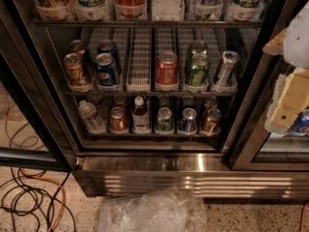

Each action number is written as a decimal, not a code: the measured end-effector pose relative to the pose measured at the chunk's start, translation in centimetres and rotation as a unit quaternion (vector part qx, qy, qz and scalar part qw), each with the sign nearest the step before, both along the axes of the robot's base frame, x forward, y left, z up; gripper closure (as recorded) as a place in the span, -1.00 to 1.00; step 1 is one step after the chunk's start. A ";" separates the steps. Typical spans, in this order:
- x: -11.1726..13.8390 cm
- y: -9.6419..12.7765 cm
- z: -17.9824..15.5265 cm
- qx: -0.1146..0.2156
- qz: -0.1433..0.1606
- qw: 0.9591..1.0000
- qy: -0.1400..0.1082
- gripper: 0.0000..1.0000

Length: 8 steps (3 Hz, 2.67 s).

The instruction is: Pick orange can from top shelf of fridge

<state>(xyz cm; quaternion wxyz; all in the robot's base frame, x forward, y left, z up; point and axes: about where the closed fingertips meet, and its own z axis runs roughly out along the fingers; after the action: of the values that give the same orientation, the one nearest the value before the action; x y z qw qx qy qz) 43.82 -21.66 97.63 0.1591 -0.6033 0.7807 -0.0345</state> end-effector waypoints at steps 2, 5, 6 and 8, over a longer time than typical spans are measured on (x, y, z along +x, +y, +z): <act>-1.6 -0.3 3.0 -0.026 -0.008 0.999 -0.044 -1.00; -2.4 -2.3 4.9 0.006 -0.040 0.990 -0.132 -1.00; -2.3 -1.1 4.0 0.050 -0.049 0.989 -0.129 -1.00; -0.7 16.3 0.3 0.229 0.062 0.968 -0.083 -1.00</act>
Offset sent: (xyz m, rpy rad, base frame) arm -0.0520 -0.0099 0.0910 -0.1601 -0.2481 -0.0486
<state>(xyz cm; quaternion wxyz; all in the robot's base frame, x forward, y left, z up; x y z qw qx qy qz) 43.15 -5.40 97.88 0.3594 -0.5932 0.7127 0.1052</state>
